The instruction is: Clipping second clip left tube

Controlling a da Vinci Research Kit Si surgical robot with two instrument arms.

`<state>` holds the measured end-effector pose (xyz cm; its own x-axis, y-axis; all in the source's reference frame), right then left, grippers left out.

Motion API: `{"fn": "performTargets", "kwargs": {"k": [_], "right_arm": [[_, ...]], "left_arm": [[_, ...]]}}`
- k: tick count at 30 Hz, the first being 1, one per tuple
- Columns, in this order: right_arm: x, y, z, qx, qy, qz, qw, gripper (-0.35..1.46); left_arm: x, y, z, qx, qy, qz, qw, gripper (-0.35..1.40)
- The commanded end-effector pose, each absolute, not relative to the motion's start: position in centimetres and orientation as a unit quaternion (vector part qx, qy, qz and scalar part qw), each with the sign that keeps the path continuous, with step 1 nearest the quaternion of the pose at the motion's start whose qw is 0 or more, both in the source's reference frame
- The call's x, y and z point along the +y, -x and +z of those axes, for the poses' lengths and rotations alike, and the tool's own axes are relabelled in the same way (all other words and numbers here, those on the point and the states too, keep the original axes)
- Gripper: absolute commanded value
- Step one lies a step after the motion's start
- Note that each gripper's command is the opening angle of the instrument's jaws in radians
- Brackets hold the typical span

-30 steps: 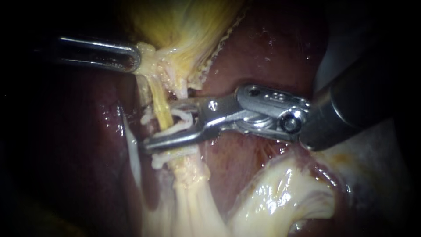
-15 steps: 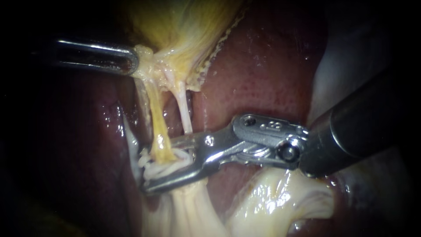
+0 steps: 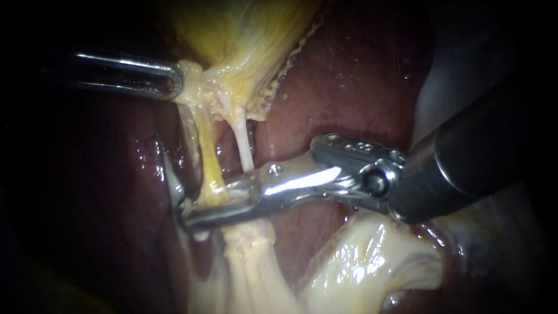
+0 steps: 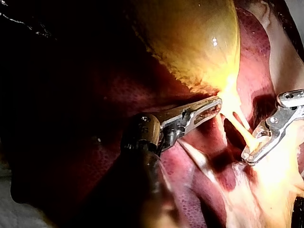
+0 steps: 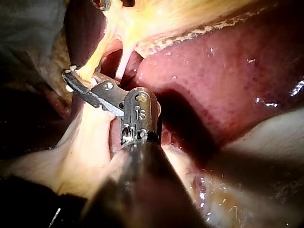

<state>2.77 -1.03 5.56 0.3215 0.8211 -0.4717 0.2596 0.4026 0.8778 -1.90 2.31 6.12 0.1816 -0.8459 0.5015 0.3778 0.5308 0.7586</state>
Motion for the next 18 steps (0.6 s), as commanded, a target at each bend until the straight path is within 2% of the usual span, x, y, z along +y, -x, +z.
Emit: {"fn": "performTargets", "kwargs": {"k": [1, 18], "right_arm": [[-1.03, -2.77, 5.57, 0.535, -0.506, 0.225, 0.638, -0.35], [-1.01, -2.72, 5.64, 0.533, -0.509, 0.229, 0.636, -0.35]], "left_arm": [[2.31, 1.9, 6.12, -0.483, -0.242, -0.42, 0.73, -0.35], [2.3, 1.9, 6.14, -0.483, -0.241, -0.42, 0.73, -0.35]]}}
